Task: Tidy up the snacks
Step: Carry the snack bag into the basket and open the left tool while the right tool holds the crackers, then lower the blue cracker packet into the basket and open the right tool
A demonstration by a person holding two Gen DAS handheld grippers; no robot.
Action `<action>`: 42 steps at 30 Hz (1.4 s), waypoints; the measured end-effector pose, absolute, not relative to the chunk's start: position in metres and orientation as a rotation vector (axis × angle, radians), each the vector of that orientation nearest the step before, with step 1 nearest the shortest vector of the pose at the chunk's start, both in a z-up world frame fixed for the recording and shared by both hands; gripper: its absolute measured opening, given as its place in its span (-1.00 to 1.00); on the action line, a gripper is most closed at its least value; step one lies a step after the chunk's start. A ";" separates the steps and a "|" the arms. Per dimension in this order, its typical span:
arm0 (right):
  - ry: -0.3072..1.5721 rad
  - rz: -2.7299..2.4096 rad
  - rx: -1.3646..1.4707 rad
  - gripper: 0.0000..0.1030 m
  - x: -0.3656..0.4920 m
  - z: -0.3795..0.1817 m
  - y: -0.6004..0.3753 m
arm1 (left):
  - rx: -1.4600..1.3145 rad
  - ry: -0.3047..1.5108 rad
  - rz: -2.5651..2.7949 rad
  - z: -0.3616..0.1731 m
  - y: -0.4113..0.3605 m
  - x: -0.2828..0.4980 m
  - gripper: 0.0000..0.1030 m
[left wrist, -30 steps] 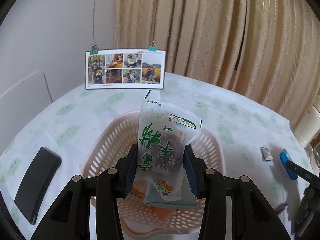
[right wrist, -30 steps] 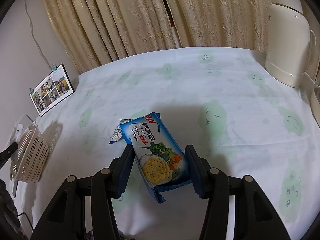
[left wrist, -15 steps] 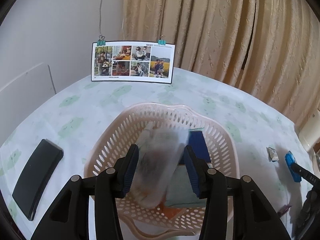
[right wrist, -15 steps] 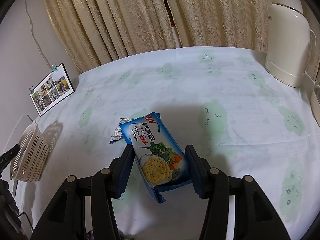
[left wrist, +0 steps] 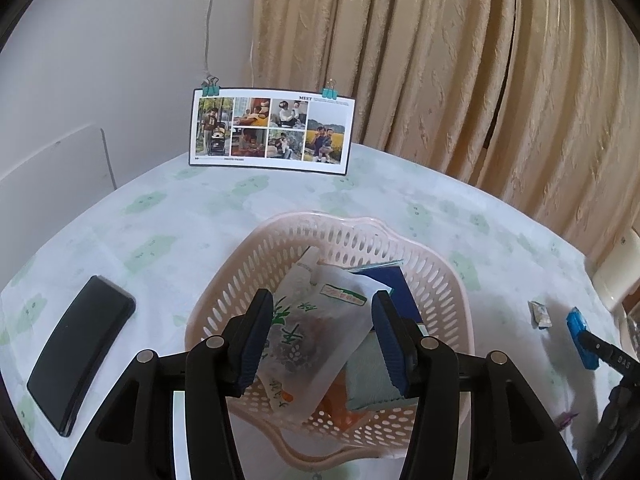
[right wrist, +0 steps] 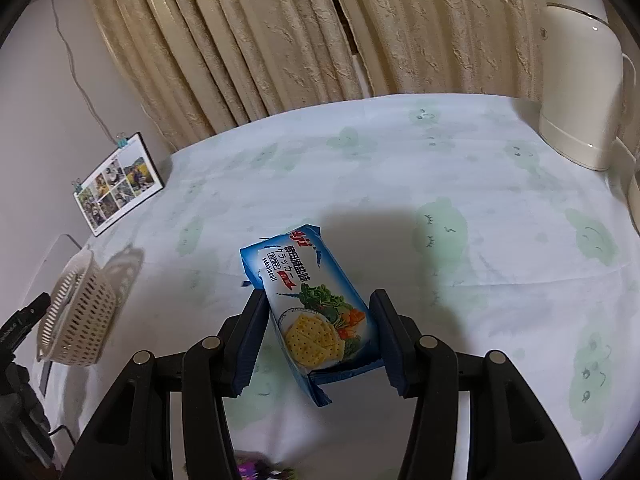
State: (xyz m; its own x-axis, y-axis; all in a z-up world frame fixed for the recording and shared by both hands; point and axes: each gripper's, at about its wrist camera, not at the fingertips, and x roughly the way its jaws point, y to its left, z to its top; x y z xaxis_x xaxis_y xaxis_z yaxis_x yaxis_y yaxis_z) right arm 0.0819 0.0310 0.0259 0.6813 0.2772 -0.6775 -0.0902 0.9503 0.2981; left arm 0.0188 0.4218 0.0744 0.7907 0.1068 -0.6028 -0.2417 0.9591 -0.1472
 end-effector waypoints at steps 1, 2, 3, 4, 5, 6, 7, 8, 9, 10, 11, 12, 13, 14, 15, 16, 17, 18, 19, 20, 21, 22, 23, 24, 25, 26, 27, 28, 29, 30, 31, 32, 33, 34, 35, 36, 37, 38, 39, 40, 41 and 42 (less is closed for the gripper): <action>0.792 0.215 0.250 -0.04 0.079 0.028 0.033 | -0.225 0.629 0.187 0.075 0.423 0.017 0.02; 0.787 0.224 0.250 -0.04 0.077 0.030 0.035 | -0.227 0.626 0.186 0.076 0.423 0.016 0.02; 0.784 0.230 0.250 -0.04 0.076 0.032 0.037 | -0.230 0.622 0.185 0.077 0.424 0.014 0.02; 0.780 0.239 0.251 -0.04 0.075 0.034 0.039 | -0.234 0.617 0.182 0.078 0.426 0.013 0.03; 0.776 0.247 0.251 -0.04 0.072 0.036 0.042 | -0.238 0.613 0.180 0.079 0.426 0.012 0.03; 0.772 0.258 0.251 -0.04 0.068 0.038 0.045 | -0.241 0.609 0.178 0.080 0.427 0.010 0.03; 0.771 0.264 0.252 -0.04 0.066 0.039 0.048 | -0.245 0.604 0.175 0.081 0.428 0.007 0.03; 0.768 0.275 0.251 -0.04 0.062 0.040 0.052 | -0.248 0.600 0.172 0.082 0.429 0.005 0.04; 0.767 0.282 0.250 -0.04 0.060 0.041 0.055 | -0.250 0.597 0.170 0.083 0.430 0.003 0.04; 0.765 0.291 0.247 -0.04 0.057 0.043 0.059 | -0.253 0.592 0.168 0.084 0.432 0.001 0.04; 0.763 0.299 0.246 -0.04 0.055 0.044 0.063 | -0.254 0.590 0.168 0.085 0.433 -0.001 0.05; 0.762 0.310 0.247 -0.04 0.053 0.045 0.068 | -0.257 0.587 0.167 0.085 0.435 -0.003 0.05; 0.763 0.322 0.253 -0.04 0.051 0.047 0.072 | -0.260 0.583 0.168 0.086 0.438 -0.006 0.06; 0.765 0.335 0.260 -0.04 0.050 0.048 0.076 | -0.263 0.580 0.168 0.086 0.440 -0.008 0.08; 0.767 0.350 0.268 -0.04 0.049 0.050 0.081 | -0.265 0.578 0.169 0.087 0.441 -0.010 0.09; 0.769 0.368 0.275 -0.04 0.048 0.052 0.088 | -0.267 0.576 0.169 0.087 0.444 -0.012 0.10; 0.770 0.378 0.276 -0.04 0.048 0.053 0.093 | -0.271 0.574 0.171 0.087 0.447 -0.015 0.10; 0.769 0.391 0.273 -0.04 0.046 0.056 0.100 | -0.276 0.573 0.171 0.086 0.450 -0.017 0.10; 0.766 0.403 0.265 -0.04 0.045 0.058 0.108 | -0.283 0.571 0.171 0.086 0.453 -0.019 0.10; 0.762 0.415 0.254 -0.04 0.044 0.062 0.117 | -0.287 0.570 0.171 0.086 0.456 -0.021 0.10; 0.759 0.425 0.245 -0.04 0.043 0.064 0.124 | -0.292 0.569 0.171 0.085 0.458 -0.022 0.10; 0.756 0.437 0.236 -0.04 0.042 0.067 0.132 | -0.298 0.568 0.171 0.085 0.462 -0.025 0.10; 0.753 0.451 0.227 -0.04 0.042 0.070 0.141 | -0.303 0.566 0.169 0.084 0.463 -0.026 0.10; 0.752 0.459 0.220 -0.04 0.041 0.072 0.148 | -0.309 0.564 0.167 0.084 0.466 -0.028 0.10; 0.750 0.469 0.211 -0.04 0.041 0.075 0.156 | -0.314 0.563 0.166 0.083 0.468 -0.028 0.10; 0.748 0.480 0.202 -0.04 0.041 0.077 0.165 | -0.320 0.562 0.162 0.083 0.470 -0.030 0.10; 0.747 0.487 0.196 -0.04 0.042 0.079 0.172 | -0.324 0.561 0.158 0.083 0.471 -0.030 0.10; 0.747 0.494 0.188 -0.04 0.042 0.080 0.180 | -0.329 0.560 0.154 0.082 0.473 -0.032 0.10; 0.747 0.499 0.181 -0.04 0.042 0.082 0.187 | -0.331 0.558 0.151 0.082 0.474 -0.032 0.10; 0.748 0.505 0.175 -0.04 0.043 0.082 0.195 | -0.333 0.557 0.146 0.082 0.475 -0.034 0.10; 0.750 0.512 0.168 -0.04 0.044 0.083 0.203 | -0.336 0.556 0.142 0.082 0.476 -0.034 0.10; 0.751 0.518 0.161 -0.04 0.045 0.084 0.212 | -0.337 0.556 0.140 0.081 0.477 -0.035 0.11; 0.752 0.523 0.155 -0.04 0.046 0.085 0.219 | -0.339 0.556 0.136 0.080 0.477 -0.036 0.11; 0.752 0.528 0.149 -0.04 0.046 0.086 0.226 | -0.339 0.557 0.133 0.079 0.477 -0.036 0.11; 0.753 0.534 0.143 -0.04 0.047 0.087 0.233 | -0.339 0.558 0.130 0.079 0.477 -0.037 0.11; 0.754 0.540 0.136 -0.04 0.048 0.087 0.240 | -0.340 0.559 0.127 0.078 0.477 -0.037 0.11; 0.755 0.544 0.129 -0.04 0.050 0.088 0.247 | -0.342 0.560 0.123 0.076 0.477 -0.039 0.11; 0.756 0.547 0.123 -0.04 0.051 0.088 0.253 | -0.344 0.560 0.121 0.076 0.477 -0.039 0.11; 0.759 0.550 0.117 -0.04 0.053 0.089 0.260 | -0.347 0.559 0.119 0.075 0.478 -0.040 0.12; 0.762 0.552 0.112 -0.04 0.055 0.089 0.267 | -0.351 0.558 0.118 0.075 0.479 -0.041 0.12; 0.767 0.554 0.106 -0.04 0.057 0.088 0.273 | -0.356 0.557 0.118 0.075 0.480 -0.042 0.12; 0.772 0.557 0.102 -0.04 0.059 0.087 0.280 | -0.361 0.557 0.118 0.074 0.481 -0.042 0.12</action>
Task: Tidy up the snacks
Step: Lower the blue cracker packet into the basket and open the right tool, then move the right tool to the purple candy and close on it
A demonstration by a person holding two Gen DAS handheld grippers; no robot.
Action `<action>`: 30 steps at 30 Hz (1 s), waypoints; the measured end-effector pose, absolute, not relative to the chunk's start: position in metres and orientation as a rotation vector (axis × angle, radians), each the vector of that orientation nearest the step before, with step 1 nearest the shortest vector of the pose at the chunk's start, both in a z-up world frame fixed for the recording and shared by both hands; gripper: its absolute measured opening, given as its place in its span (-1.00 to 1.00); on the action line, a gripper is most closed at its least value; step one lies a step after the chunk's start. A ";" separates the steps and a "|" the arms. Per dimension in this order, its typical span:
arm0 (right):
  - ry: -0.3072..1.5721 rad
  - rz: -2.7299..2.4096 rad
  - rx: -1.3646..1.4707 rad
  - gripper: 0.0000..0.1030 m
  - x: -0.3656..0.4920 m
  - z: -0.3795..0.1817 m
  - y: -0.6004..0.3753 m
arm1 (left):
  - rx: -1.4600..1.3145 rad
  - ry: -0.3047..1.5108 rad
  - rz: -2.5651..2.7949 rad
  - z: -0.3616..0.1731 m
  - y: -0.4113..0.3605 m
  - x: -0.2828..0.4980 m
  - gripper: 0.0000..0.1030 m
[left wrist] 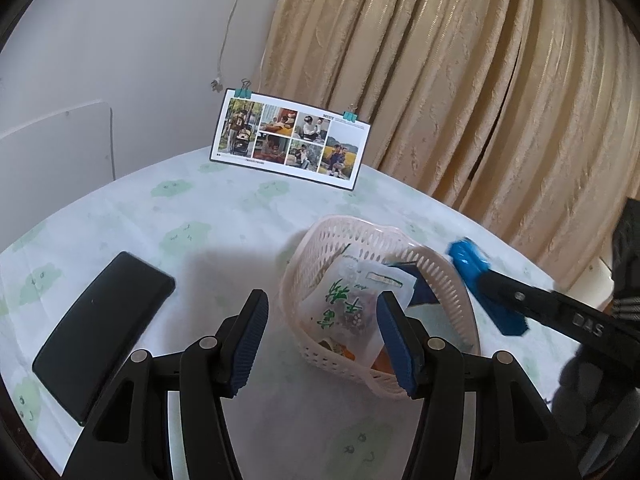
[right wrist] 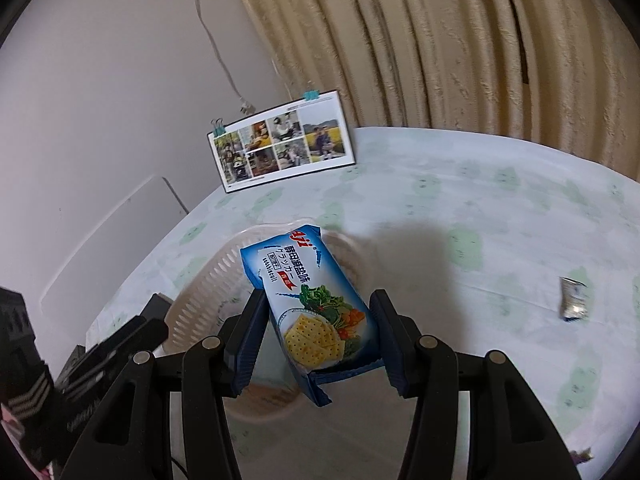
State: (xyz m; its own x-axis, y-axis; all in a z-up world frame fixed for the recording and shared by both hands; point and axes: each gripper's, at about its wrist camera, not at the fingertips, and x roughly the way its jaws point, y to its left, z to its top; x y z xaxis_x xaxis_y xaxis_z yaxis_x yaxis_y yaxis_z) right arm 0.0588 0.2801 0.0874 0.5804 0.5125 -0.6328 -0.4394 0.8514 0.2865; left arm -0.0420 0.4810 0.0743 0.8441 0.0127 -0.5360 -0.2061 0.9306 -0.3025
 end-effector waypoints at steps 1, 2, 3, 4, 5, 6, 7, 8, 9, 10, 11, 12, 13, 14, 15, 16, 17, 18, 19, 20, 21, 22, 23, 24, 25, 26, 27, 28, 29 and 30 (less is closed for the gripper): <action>0.777 0.562 0.100 -0.03 0.061 0.087 0.285 | -0.368 0.556 0.118 0.074 0.482 -0.043 0.12; 0.786 0.575 0.100 0.01 0.063 0.086 0.292 | -0.373 0.556 0.118 0.074 0.483 -0.043 0.12; 0.795 0.590 0.106 0.02 0.065 0.084 0.296 | -0.380 0.557 0.118 0.073 0.484 -0.043 0.12; 0.806 0.609 0.123 0.07 0.067 0.082 0.299 | -0.383 0.560 0.117 0.072 0.485 -0.044 0.12; 0.816 0.623 0.144 0.19 0.068 0.081 0.300 | -0.386 0.563 0.113 0.071 0.485 -0.043 0.12; 0.821 0.628 0.162 0.22 0.068 0.080 0.299 | -0.386 0.565 0.110 0.070 0.485 -0.044 0.12; 0.822 0.628 0.165 0.22 0.068 0.079 0.298 | -0.384 0.568 0.108 0.069 0.484 -0.044 0.12; 0.821 0.626 0.163 0.22 0.068 0.079 0.297 | -0.384 0.570 0.106 0.068 0.484 -0.043 0.12; 0.820 0.623 0.163 0.22 0.068 0.079 0.296 | -0.384 0.573 0.101 0.067 0.483 -0.043 0.12; 0.819 0.620 0.168 0.22 0.067 0.079 0.293 | -0.384 0.575 0.099 0.066 0.482 -0.042 0.12; 0.816 0.621 0.175 0.22 0.066 0.080 0.289 | -0.383 0.577 0.097 0.066 0.481 -0.041 0.12; 0.811 0.619 0.183 0.22 0.065 0.081 0.285 | -0.382 0.579 0.093 0.066 0.480 -0.040 0.12; 0.802 0.613 0.188 0.22 0.064 0.083 0.279 | -0.380 0.581 0.089 0.066 0.478 -0.040 0.12; 0.795 0.610 0.189 0.22 0.062 0.084 0.275 | -0.378 0.582 0.085 0.066 0.475 -0.039 0.12; 0.784 0.604 0.185 0.22 0.058 0.085 0.269 | -0.375 0.582 0.082 0.066 0.473 -0.039 0.12; 0.778 0.596 0.180 0.22 0.056 0.086 0.265 | -0.371 0.583 0.079 0.067 0.471 -0.039 0.12; 0.770 0.584 0.169 0.22 0.053 0.086 0.259 | -0.366 0.582 0.083 0.067 0.469 -0.039 0.14; 0.766 0.575 0.161 0.22 0.051 0.086 0.255 | -0.361 0.579 0.082 0.068 0.466 -0.039 0.15; 0.764 0.565 0.153 0.22 0.048 0.084 0.250 | -0.360 0.577 0.080 0.070 0.464 -0.039 0.17; 0.765 0.558 0.147 0.22 0.044 0.082 0.244 | -0.360 0.576 0.076 0.071 0.463 -0.039 0.17; 0.768 0.551 0.143 0.22 0.042 0.080 0.241 | -0.358 0.575 0.071 0.071 0.461 -0.038 0.17; 0.770 0.544 0.141 0.22 0.040 0.077 0.234 | -0.354 0.575 0.069 0.072 0.458 -0.038 0.17; 0.771 0.536 0.141 0.22 0.036 0.075 0.228 | -0.347 0.575 0.067 0.074 0.455 -0.038 0.17; 0.772 0.529 0.142 0.22 0.034 0.073 0.222 | -0.341 0.575 0.062 0.075 0.452 -0.038 0.17; 0.774 0.519 0.146 0.22 0.031 0.071 0.215 | -0.337 0.576 0.059 0.075 0.450 -0.037 0.17; 0.777 0.510 0.151 0.22 0.028 0.069 0.206 | -0.332 0.577 0.056 0.077 0.448 -0.037 0.17; 0.779 0.504 0.154 0.22 0.025 0.067 0.200 | -0.330 0.577 0.055 0.077 0.447 -0.037 0.17; 0.782 0.492 0.154 0.22 0.022 0.064 0.191 | -0.324 0.577 0.053 0.079 0.445 -0.037 0.17; 0.784 0.477 0.153 0.22 0.018 0.062 0.183 | -0.320 0.576 0.053 0.080 0.443 -0.037 0.17; 0.789 0.456 0.156 0.22 0.014 0.059 0.170 | -0.316 0.574 0.055 0.081 0.441 -0.037 0.17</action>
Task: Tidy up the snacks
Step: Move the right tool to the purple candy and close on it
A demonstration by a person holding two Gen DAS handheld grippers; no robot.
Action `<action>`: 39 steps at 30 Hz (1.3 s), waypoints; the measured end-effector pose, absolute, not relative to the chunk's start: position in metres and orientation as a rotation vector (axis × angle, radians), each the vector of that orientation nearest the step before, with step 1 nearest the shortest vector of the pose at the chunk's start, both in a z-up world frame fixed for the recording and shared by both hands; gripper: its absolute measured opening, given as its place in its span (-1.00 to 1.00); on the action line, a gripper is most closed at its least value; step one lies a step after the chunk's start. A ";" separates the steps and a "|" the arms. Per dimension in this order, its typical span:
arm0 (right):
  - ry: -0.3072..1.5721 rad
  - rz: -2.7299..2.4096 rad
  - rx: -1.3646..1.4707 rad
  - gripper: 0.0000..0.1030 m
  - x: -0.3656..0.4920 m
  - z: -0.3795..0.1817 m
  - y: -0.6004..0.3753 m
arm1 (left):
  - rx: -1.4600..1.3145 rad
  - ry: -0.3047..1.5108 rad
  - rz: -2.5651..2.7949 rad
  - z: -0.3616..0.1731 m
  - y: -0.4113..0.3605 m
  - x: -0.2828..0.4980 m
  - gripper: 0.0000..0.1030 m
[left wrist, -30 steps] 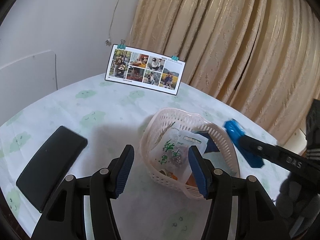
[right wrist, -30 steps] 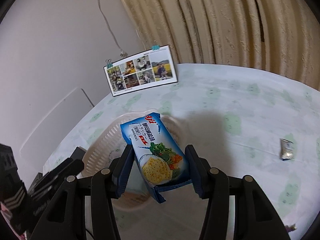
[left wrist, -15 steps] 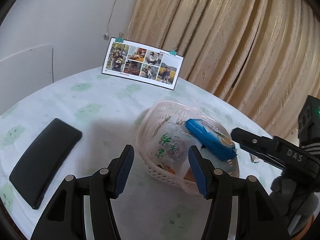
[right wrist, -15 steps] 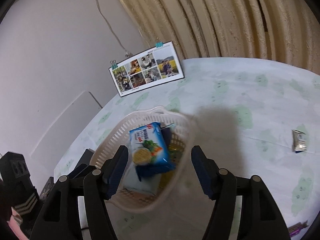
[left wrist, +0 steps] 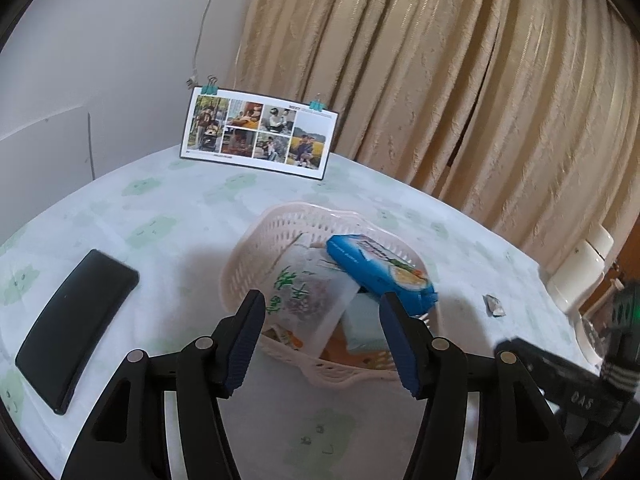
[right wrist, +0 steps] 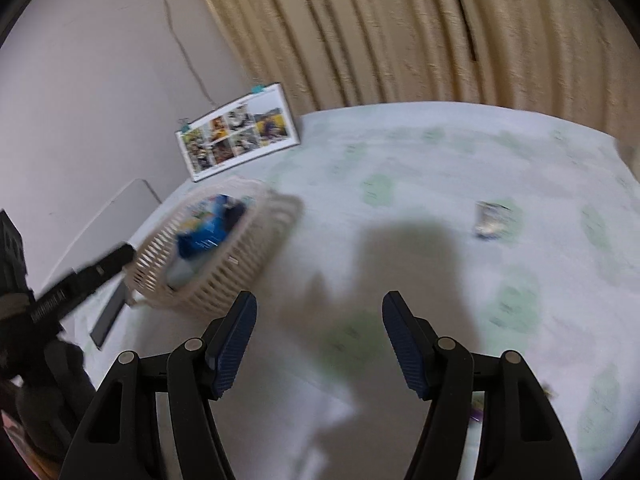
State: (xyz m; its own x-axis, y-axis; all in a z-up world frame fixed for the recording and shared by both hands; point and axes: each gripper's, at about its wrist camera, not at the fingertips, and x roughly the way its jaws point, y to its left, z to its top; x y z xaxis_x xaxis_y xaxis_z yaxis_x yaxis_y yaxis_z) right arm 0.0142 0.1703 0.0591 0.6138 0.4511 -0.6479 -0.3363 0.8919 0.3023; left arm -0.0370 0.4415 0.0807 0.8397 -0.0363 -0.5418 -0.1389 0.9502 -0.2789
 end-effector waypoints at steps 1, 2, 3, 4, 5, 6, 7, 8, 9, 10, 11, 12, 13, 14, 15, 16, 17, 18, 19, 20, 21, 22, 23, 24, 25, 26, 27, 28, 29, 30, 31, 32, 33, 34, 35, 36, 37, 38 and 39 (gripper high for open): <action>0.794 0.444 0.163 0.22 0.012 0.057 0.163 | -0.313 0.571 0.055 0.082 0.439 -0.037 0.17; 0.800 0.430 0.173 0.22 0.009 0.055 0.152 | -0.313 0.570 0.052 0.083 0.437 -0.038 0.17; 0.805 0.413 0.184 0.22 0.006 0.053 0.140 | -0.313 0.568 0.049 0.084 0.435 -0.037 0.17; 0.811 0.396 0.198 0.22 0.002 0.050 0.128 | -0.310 0.567 0.046 0.084 0.433 -0.037 0.17; 0.820 0.381 0.217 0.22 -0.002 0.048 0.116 | -0.306 0.566 0.044 0.085 0.430 -0.036 0.17; 0.827 0.371 0.234 0.22 -0.005 0.045 0.107 | -0.300 0.564 0.041 0.086 0.426 -0.036 0.17; 0.837 0.361 0.258 0.22 -0.008 0.042 0.097 | -0.293 0.563 0.040 0.087 0.422 -0.035 0.17; 0.844 0.355 0.281 0.21 -0.011 0.040 0.089 | -0.287 0.562 0.037 0.088 0.419 -0.035 0.17; 0.850 0.351 0.303 0.20 -0.014 0.038 0.081 | -0.282 0.562 0.030 0.089 0.415 -0.035 0.17; 0.858 0.347 0.318 0.19 -0.017 0.035 0.075 | -0.276 0.563 0.021 0.090 0.410 -0.035 0.17; 0.864 0.343 0.328 0.16 -0.018 0.033 0.070 | -0.271 0.562 0.017 0.091 0.407 -0.034 0.17; 0.869 0.340 0.333 0.14 -0.020 0.031 0.067 | -0.263 0.562 0.011 0.093 0.402 -0.034 0.17; 0.873 0.339 0.335 0.14 -0.022 0.030 0.066 | -0.258 0.561 0.007 0.094 0.399 -0.035 0.17; 0.876 0.340 0.335 0.12 -0.023 0.028 0.066 | -0.252 0.559 0.001 0.095 0.395 -0.035 0.18; 0.880 0.344 0.337 0.10 -0.023 0.027 0.066 | -0.249 0.558 -0.003 0.097 0.392 -0.035 0.18; 0.883 0.348 0.337 0.09 -0.024 0.025 0.066 | -0.246 0.556 -0.007 0.098 0.389 -0.037 0.18; 0.886 0.351 0.335 0.09 -0.025 0.024 0.067 | -0.243 0.555 -0.009 0.099 0.387 -0.037 0.18; 0.893 0.353 0.330 0.06 -0.025 0.023 0.069 | -0.241 0.554 -0.012 0.100 0.384 -0.038 0.19; 0.902 0.351 0.318 0.05 -0.024 0.022 0.072 | -0.240 0.553 -0.015 0.101 0.384 -0.038 0.19; 0.909 0.350 0.307 0.04 -0.024 0.020 0.074 | -0.239 0.552 -0.017 0.102 0.382 -0.038 0.19; 0.914 0.352 0.297 0.02 -0.023 0.019 0.076 | -0.238 0.552 -0.019 0.102 0.381 -0.038 0.19; 0.919 0.354 0.287 0.02 -0.021 0.018 0.079 | -0.235 0.552 -0.022 0.103 0.379 -0.039 0.19; 0.920 0.350 0.273 0.00 -0.020 0.017 0.082 | -0.234 0.552 -0.024 0.103 0.377 -0.039 0.19; 0.919 0.342 0.255 -0.01 -0.018 0.017 0.085 | -0.233 0.553 -0.026 0.103 0.377 -0.038 0.19; 0.921 0.335 0.238 -0.01 -0.016 0.017 0.087 | -0.230 0.554 -0.030 0.103 0.375 -0.039 0.19; 0.924 0.330 0.227 -0.02 -0.013 0.017 0.089 | -0.228 0.555 -0.033 0.103 0.374 -0.039 0.19; 0.926 0.322 0.209 -0.02 -0.008 0.018 0.092 | -0.226 0.556 -0.035 0.103 0.374 -0.039 0.19; 0.928 0.317 0.197 -0.02 -0.005 0.018 0.094 | -0.224 0.556 -0.038 0.103 0.372 -0.039 0.20; 0.930 0.311 0.179 -0.03 -0.002 0.018 0.097 | -0.222 0.556 -0.041 0.103 0.371 -0.039 0.20; 0.928 0.301 0.151 -0.05 0.002 0.018 0.101 | -0.221 0.557 -0.043 0.103 0.370 -0.039 0.21; 0.924 0.292 0.130 -0.07 0.003 0.018 0.103 | -0.219 0.557 -0.045 0.103 0.369 -0.039 0.23; 0.917 0.279 0.098 -0.10 0.004 0.018 0.107 | -0.216 0.558 -0.048 0.103 0.368 -0.039 0.25; 0.911 0.269 0.075 -0.14 0.006 0.017 0.109 | -0.211 0.560 -0.052 0.103 0.366 -0.039 0.26; 0.903 0.259 0.048 -0.17 0.006 0.017 0.111 | -0.208 0.562 -0.054 0.103 0.364 -0.039 0.27; 0.896 0.251 0.025 -0.23 0.005 0.017 0.113 | -0.202 0.566 -0.059 0.102 0.362 -0.038 0.28; 0.890 0.240 0.006 -0.34 0.005 0.016 0.114 | -0.197 0.570 -0.064 0.101 0.360 -0.037 0.30; 0.888 0.232 -0.002 -0.39 0.006 0.016 0.113 | -0.190 0.575 -0.071 0.101 0.356 -0.036 0.32; 0.888 0.230 0.003 -0.49 0.006 0.016 0.111 | -0.186 0.578 -0.076 0.100 0.353 -0.036 0.33; 0.889 0.226 0.010 -0.61 0.007 0.016 0.108 | -0.182 0.581 -0.081 0.099 0.350 -0.035 0.33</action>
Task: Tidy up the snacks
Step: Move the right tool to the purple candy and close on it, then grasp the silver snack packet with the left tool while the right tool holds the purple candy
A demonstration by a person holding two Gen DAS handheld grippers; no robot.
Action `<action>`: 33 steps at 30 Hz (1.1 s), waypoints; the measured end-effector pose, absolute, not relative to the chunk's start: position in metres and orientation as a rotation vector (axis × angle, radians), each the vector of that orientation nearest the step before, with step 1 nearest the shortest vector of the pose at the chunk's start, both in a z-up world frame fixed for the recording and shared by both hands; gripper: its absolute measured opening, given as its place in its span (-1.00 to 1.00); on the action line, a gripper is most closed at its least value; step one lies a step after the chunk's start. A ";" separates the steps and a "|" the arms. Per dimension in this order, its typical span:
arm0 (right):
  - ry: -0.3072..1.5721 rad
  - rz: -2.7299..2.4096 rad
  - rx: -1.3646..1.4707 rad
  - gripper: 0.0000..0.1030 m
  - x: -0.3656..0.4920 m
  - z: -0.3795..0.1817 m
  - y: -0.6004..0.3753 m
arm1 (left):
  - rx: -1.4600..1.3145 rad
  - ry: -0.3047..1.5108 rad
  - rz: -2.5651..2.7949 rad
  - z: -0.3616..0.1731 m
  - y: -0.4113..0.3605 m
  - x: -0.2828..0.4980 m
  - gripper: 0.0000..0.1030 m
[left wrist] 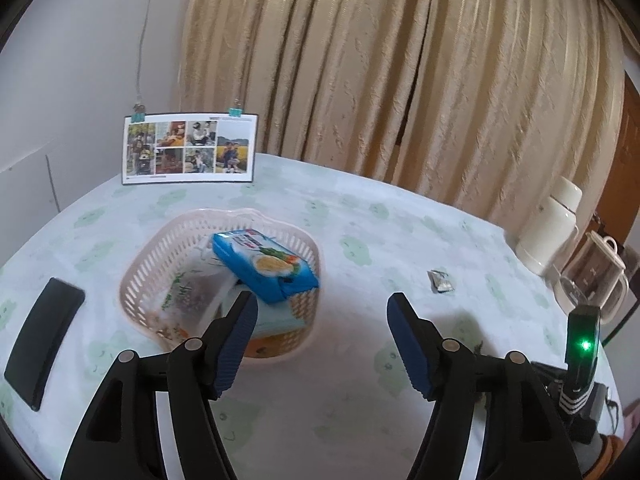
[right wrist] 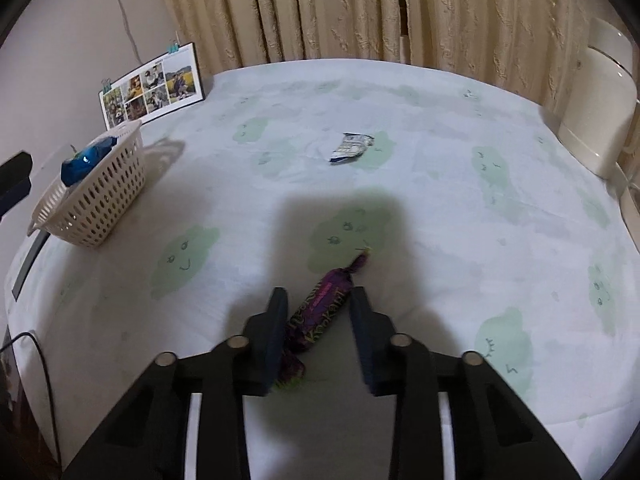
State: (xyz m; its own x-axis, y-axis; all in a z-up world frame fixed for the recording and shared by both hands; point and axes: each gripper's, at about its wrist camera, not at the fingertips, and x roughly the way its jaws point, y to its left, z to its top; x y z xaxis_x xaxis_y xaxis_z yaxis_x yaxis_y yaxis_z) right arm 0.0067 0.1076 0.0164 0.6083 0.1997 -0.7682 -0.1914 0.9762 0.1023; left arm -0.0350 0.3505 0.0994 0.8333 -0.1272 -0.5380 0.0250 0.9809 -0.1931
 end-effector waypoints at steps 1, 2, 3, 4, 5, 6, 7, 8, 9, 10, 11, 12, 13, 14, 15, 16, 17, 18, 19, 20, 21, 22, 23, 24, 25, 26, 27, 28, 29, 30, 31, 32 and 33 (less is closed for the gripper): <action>0.890 0.225 0.021 -0.64 0.007 0.016 0.103 | -0.175 0.585 -0.090 0.099 0.346 -0.035 0.33; 0.892 0.226 0.031 -0.67 0.007 0.017 0.099 | -0.170 0.586 -0.095 0.099 0.343 -0.034 0.33; 0.891 0.222 0.033 -0.68 0.006 0.017 0.096 | -0.163 0.589 -0.103 0.099 0.339 -0.033 0.33; 0.890 0.219 0.036 -0.68 0.006 0.017 0.093 | -0.159 0.591 -0.107 0.098 0.336 -0.032 0.33; 0.890 0.216 0.041 -0.68 0.006 0.017 0.091 | -0.152 0.593 -0.114 0.098 0.332 -0.031 0.34; 0.890 0.211 0.047 -0.69 0.005 0.017 0.088 | -0.147 0.595 -0.120 0.098 0.329 -0.030 0.34; 0.889 0.204 0.051 -0.69 0.005 0.018 0.084 | -0.140 0.600 -0.129 0.097 0.323 -0.029 0.34; 0.887 0.196 0.058 -0.69 0.005 0.018 0.081 | -0.134 0.605 -0.136 0.096 0.319 -0.027 0.34; 0.886 0.188 0.069 -0.69 0.005 0.019 0.076 | -0.126 0.612 -0.145 0.094 0.313 -0.025 0.34; 0.884 0.182 0.084 -0.69 0.006 0.020 0.070 | -0.120 0.619 -0.153 0.092 0.308 -0.023 0.34; 0.881 0.178 0.091 -0.71 0.006 0.020 0.067 | -0.114 0.626 -0.160 0.091 0.303 -0.021 0.34; 0.878 0.174 0.101 -0.73 0.006 0.021 0.063 | -0.109 0.633 -0.166 0.089 0.299 -0.018 0.34; 0.873 0.170 0.110 -0.73 0.006 0.022 0.058 | -0.099 0.643 -0.176 0.086 0.292 -0.014 0.34; 0.868 0.168 0.118 -0.73 0.006 0.023 0.055 | -0.092 0.649 -0.182 0.084 0.287 -0.012 0.34; 0.861 0.167 0.129 -0.73 0.005 0.025 0.051 | -0.084 0.654 -0.189 0.082 0.282 -0.009 0.34; 0.858 0.168 0.135 -0.73 0.005 0.026 0.048 | -0.072 0.662 -0.198 0.079 0.274 -0.004 0.34; 0.855 0.169 0.144 -0.73 0.006 0.026 0.045 | -0.064 0.668 -0.203 0.077 0.269 -0.001 0.34; 0.853 0.172 0.152 -0.73 0.006 0.027 0.043 | -0.058 0.676 -0.208 0.075 0.264 0.003 0.34; 0.852 0.175 0.161 -0.73 0.006 0.027 0.040 | -0.052 0.684 -0.217 0.072 0.257 0.008 0.34; 0.852 0.178 0.168 -0.73 0.006 0.027 0.038 | -0.047 0.690 -0.225 0.070 0.253 0.013 0.34; 0.854 0.181 0.174 -0.73 0.007 0.027 0.037 | -0.041 0.695 -0.231 0.069 0.248 0.017 0.34; 0.858 0.188 0.184 -0.73 0.007 0.026 0.035 | -0.031 0.699 -0.235 0.067 0.242 0.022 0.34; 0.862 0.194 0.194 -0.71 0.008 0.026 0.034 | -0.025 0.700 -0.237 0.065 0.238 0.027 0.34; 0.871 0.205 0.209 -0.65 0.009 0.024 0.032 | -0.020 0.704 -0.240 0.063 0.233 0.033 0.34; 0.880 0.217 0.221 -0.63 0.009 0.022 0.032 | -0.021 0.710 -0.243 0.062 0.229 0.040 0.34; 0.887 0.228 0.232 -0.63 0.010 0.021 0.033 | -0.024 0.716 -0.247 0.060 0.226 0.046 0.34; 0.894 0.235 0.239 -0.60 0.010 0.019 0.033 | -0.027 0.727 -0.252 0.057 0.221 0.054 0.34; 0.898 0.243 0.242 -0.55 0.010 0.019 0.033 | -0.027 0.736 -0.255 0.055 0.217 0.060 0.34; 0.898 0.250 0.243 -0.51 0.009 0.018 0.034 | -0.023 0.746 -0.261 0.053 0.212 0.067 0.34; 0.895 0.253 0.239 -0.51 0.009 0.019 0.035 | -0.018 0.750 -0.265 0.052 0.209 0.071 0.34; 0.895 0.255 0.236 -0.51 0.009 0.018 0.036 | -0.007 0.756 -0.274 0.049 0.203 0.079 0.34; 0.896 0.257 0.234 -0.51 0.009 0.018 0.037 | 0.004 0.759 -0.279 0.048 0.197 0.084 0.33; 0.896 0.256 0.229 -0.51 0.009 0.017 0.037 | 0.013 0.761 -0.283 0.046 0.193 0.088 0.32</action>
